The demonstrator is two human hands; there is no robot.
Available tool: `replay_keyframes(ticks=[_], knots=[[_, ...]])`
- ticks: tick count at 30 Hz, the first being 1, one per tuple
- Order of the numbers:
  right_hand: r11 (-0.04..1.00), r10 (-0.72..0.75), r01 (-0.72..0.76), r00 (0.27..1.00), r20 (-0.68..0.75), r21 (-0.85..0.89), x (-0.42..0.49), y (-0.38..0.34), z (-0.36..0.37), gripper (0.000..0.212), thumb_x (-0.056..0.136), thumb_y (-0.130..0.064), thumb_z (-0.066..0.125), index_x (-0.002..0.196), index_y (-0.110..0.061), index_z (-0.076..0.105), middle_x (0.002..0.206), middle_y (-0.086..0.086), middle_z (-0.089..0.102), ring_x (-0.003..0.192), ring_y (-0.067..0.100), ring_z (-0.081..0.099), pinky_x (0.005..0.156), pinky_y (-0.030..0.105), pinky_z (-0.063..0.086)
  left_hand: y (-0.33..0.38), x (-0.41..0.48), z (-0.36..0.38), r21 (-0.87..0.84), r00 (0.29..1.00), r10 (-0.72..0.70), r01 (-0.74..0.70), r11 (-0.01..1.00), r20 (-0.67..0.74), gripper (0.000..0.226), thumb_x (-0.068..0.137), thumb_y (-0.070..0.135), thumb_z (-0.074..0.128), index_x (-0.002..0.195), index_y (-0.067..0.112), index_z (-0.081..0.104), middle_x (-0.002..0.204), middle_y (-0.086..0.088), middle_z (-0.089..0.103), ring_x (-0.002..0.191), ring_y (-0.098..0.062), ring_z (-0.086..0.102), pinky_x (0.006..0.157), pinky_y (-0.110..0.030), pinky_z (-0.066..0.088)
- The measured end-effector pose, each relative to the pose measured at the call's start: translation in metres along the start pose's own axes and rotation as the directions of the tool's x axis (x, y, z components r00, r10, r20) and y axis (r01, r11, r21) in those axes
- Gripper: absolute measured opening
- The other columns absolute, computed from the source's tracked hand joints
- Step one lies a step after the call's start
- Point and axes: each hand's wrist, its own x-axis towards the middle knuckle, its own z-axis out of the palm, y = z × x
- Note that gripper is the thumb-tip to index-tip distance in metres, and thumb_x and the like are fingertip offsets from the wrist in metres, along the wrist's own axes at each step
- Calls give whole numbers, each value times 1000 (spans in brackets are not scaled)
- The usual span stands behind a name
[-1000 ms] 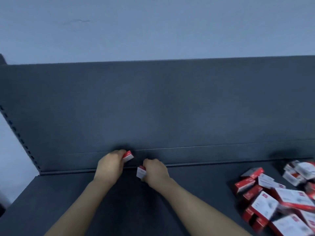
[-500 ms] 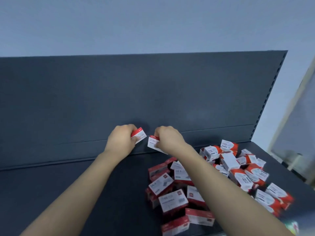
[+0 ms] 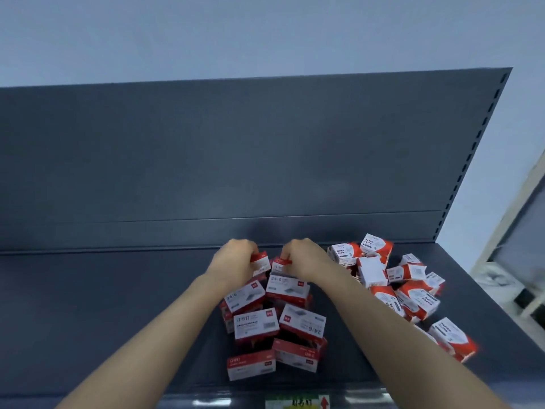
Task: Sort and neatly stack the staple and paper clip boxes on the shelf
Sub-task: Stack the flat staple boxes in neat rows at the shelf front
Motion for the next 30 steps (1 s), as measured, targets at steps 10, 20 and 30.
replay_keyframes(ticks=[10, 20, 30], knots=[[999, 29, -33, 997, 73, 44, 0, 5, 5, 27, 92, -34, 53, 95, -9, 65, 88, 7, 66, 76, 20, 61, 67, 33, 49, -7, 5, 10, -32, 972, 58, -52, 998, 226, 23, 90, 37, 52, 73, 22, 51, 78, 2, 57, 71, -14, 55, 61, -28, 42], [974, 6, 71, 940, -340, 215, -79, 3, -9, 38, 90, -33, 59, 123, -13, 57, 117, 2, 65, 106, 17, 61, 92, 33, 51, -5, -68, -21, -137, 977, 111, -137, 981, -184, 44, 87, 36, 59, 125, 13, 56, 123, -3, 62, 110, -20, 59, 93, -35, 48], [960, 88, 8, 940, -330, 281, -124, 30, 61, 51, 84, -38, 64, 124, -7, 58, 121, 8, 63, 112, 22, 58, 90, 28, 45, -22, -142, 41, -260, 975, 161, -197, 945, -150, 48, 76, 54, 52, 105, 20, 69, 100, 8, 67, 93, 1, 56, 79, -14, 43]])
